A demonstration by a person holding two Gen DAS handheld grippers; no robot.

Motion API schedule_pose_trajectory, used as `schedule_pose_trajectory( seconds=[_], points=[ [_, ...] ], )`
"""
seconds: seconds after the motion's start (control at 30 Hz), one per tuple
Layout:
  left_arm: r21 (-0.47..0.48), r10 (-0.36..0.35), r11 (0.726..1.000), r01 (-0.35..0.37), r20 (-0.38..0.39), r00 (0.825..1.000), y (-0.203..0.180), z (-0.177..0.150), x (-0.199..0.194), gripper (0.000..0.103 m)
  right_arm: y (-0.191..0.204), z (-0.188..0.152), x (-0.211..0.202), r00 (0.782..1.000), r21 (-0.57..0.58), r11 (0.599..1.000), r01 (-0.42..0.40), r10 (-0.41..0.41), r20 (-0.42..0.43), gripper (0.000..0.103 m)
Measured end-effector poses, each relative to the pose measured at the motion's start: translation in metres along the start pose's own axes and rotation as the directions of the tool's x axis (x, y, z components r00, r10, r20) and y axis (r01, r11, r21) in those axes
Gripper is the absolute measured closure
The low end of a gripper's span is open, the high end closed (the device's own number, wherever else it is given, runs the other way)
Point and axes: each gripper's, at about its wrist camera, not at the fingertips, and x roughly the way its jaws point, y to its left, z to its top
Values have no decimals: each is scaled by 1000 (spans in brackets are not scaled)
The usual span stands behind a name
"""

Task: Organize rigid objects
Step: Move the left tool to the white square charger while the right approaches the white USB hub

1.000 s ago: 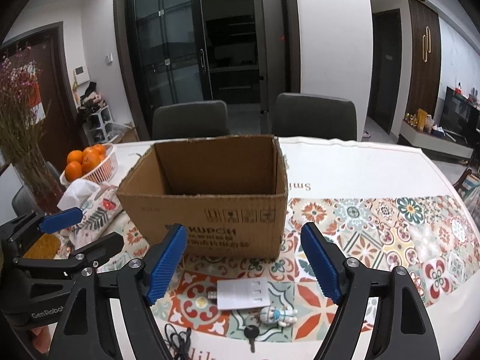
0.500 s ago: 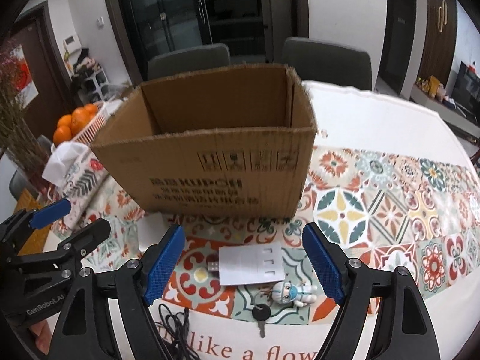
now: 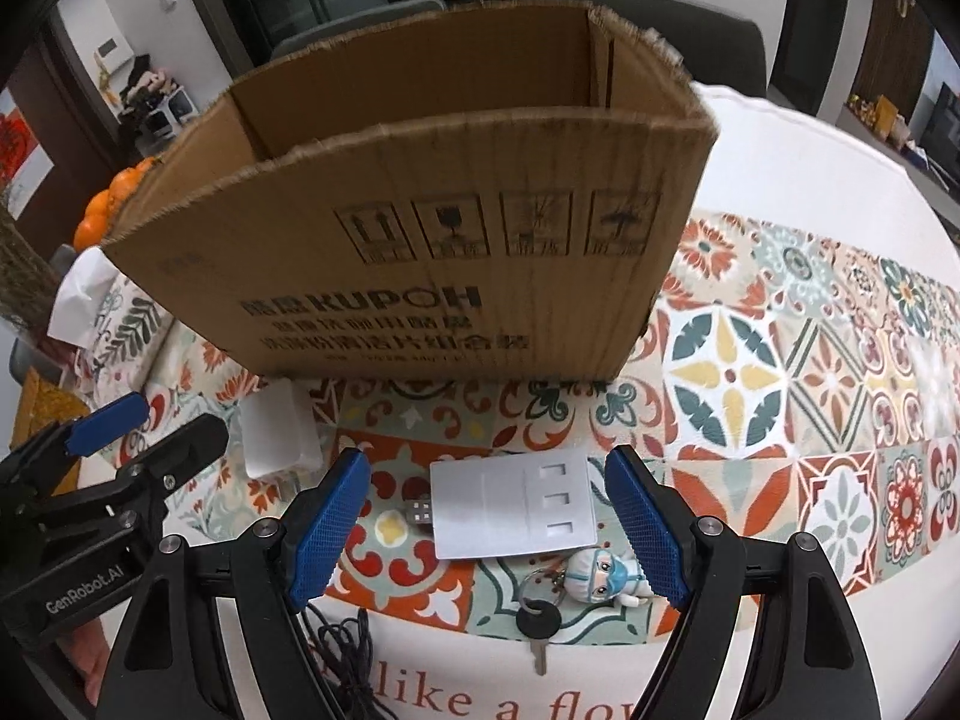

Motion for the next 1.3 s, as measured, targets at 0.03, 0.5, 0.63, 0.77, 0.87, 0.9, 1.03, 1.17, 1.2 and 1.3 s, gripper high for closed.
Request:
schedule_pose_trajectory(
  seconds=[0.03,0.5,0.63,0.77,0.87,0.9,1.03,1.17,1.2,1.3],
  points=[
    [-6,-1,1000,1,-11,1000,0,1,4,22,-1,0,3,1000,5,1000,2,-2,-7,22],
    [-57,40,997,-46,-90,995,-3,5,43,23,-10,-6,41,996,69,998,-6,12,-88,22],
    [-67,47,996,-54,-104,993,-4,6,52,23,-12,-5,49,995,79,997,-16,24,-97,22],
    [-76,52,995,-61,-116,992,-6,8,61,23,-14,-3,56,995,81,997,-9,17,-100,22],
    [-72,64,995,-72,-120,991,-7,12,67,23,-16,-2,60,994,85,996,-7,16,-107,22],
    [-66,69,995,-78,-120,990,-8,13,69,24,-16,-2,61,994,86,996,-5,14,-108,22],
    [-58,83,994,-92,-138,987,-13,13,81,31,-16,-4,68,995,79,997,-6,14,-102,22],
    [-80,56,994,-70,-162,985,-15,10,91,42,-15,-8,69,996,72,997,-2,8,-88,22],
    [-85,49,994,-64,-166,985,-14,9,93,43,-15,-7,69,996,71,997,-2,8,-88,22],
    [-82,48,995,-61,-157,986,-15,9,94,48,-14,-11,68,997,71,998,2,4,-83,22]
  ],
)
